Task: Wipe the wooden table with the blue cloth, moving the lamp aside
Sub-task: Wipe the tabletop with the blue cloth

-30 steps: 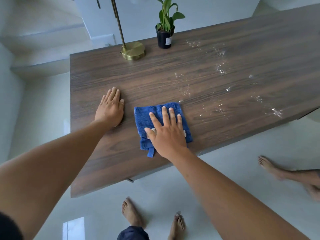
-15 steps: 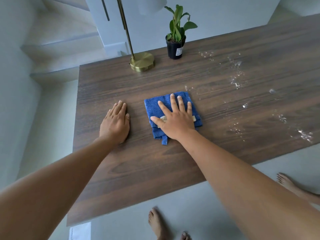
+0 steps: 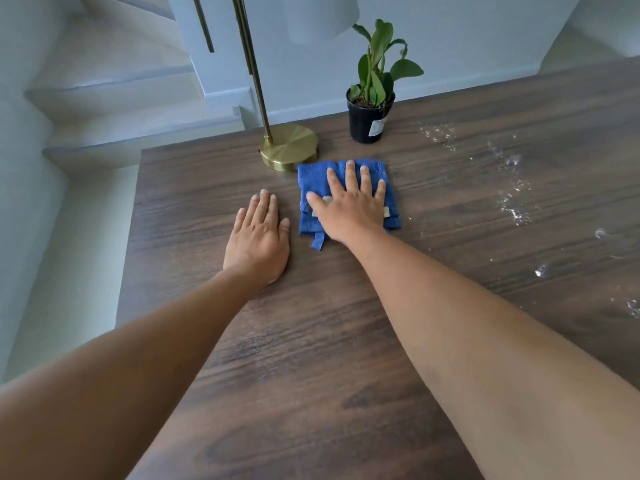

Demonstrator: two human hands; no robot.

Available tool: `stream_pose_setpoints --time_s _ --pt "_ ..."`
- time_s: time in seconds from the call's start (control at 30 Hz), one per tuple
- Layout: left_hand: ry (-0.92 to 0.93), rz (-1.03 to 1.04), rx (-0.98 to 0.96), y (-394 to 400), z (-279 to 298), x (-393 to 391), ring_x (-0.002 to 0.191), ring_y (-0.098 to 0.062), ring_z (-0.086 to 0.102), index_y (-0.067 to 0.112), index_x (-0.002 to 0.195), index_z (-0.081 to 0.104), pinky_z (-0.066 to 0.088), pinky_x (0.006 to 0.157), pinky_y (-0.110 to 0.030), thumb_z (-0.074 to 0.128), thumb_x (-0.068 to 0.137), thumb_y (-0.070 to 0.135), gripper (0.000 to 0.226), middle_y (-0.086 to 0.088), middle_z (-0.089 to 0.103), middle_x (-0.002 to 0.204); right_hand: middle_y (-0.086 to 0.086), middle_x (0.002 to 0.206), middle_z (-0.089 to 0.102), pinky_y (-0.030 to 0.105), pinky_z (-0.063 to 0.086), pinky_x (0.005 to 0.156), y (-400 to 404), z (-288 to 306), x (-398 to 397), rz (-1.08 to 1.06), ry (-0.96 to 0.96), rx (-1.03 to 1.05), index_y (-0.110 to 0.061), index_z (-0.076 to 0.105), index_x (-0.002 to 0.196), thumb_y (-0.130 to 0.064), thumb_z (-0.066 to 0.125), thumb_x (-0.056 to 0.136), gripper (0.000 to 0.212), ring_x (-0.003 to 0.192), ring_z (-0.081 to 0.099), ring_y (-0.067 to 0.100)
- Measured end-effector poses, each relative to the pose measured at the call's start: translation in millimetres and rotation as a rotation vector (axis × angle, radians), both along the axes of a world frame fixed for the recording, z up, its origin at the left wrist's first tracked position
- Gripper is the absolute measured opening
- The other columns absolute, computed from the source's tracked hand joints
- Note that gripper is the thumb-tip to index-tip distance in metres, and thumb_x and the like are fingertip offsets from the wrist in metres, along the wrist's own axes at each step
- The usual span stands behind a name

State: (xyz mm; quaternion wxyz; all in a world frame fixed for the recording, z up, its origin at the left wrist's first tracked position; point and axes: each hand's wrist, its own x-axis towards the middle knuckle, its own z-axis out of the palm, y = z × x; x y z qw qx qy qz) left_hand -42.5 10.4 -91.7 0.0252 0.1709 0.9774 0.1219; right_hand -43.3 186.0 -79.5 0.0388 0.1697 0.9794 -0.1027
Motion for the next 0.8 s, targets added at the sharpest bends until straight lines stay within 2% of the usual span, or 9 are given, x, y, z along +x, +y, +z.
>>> stream_pose_setpoints --time_s 0.17,0.4,0.6,0.8 --pt "0.018 -0.004 0.004 -0.5 1.9 1.8 0.152 -0.013 -0.005 0.013 0.158 0.008 -0.003 0.123 -0.033 0.015 0.105 0.039 0.059 -0.001 -0.001 0.166 0.001 0.167 -0.005 0.053 -0.006 0.121 27.5 0.2 -20.7 -0.082 0.000 -0.015 -0.031 0.008 0.159 -0.066 0.014 0.098 0.070 0.153 -0.007 0.026" --pt "-0.011 -0.011 0.016 -0.5 5.7 4.8 0.152 -0.015 -0.007 0.011 0.158 0.006 -0.005 0.123 -0.034 0.013 0.105 0.038 0.059 -0.003 -0.003 0.166 0.005 0.167 -0.008 0.054 -0.005 0.121 34.7 3.6 42.3 -0.281 -0.025 -0.008 -0.025 0.005 0.159 -0.063 0.013 0.099 0.072 0.152 -0.010 0.027" --pt "-0.011 -0.014 0.017 0.4 6.8 5.5 0.152 -0.014 -0.007 0.011 0.158 0.006 -0.005 0.123 -0.033 0.013 0.105 0.037 0.059 -0.003 -0.003 0.166 0.004 0.167 -0.009 0.055 -0.007 0.121 -23.9 2.5 70.4 -0.124 -0.029 0.035 -0.030 0.003 0.159 -0.066 0.013 0.098 0.071 0.152 -0.011 0.029" --pt "0.004 -0.017 0.002 -1.1 2.9 3.7 0.152 -0.014 -0.006 0.011 0.158 0.006 -0.005 0.123 -0.033 0.013 0.105 0.038 0.060 -0.003 -0.003 0.166 0.000 0.167 -0.010 0.053 -0.007 0.121 30.0 6.6 18.1 -0.095 -0.050 -0.032 -0.034 0.003 0.158 -0.068 0.014 0.097 0.071 0.152 -0.011 0.025"
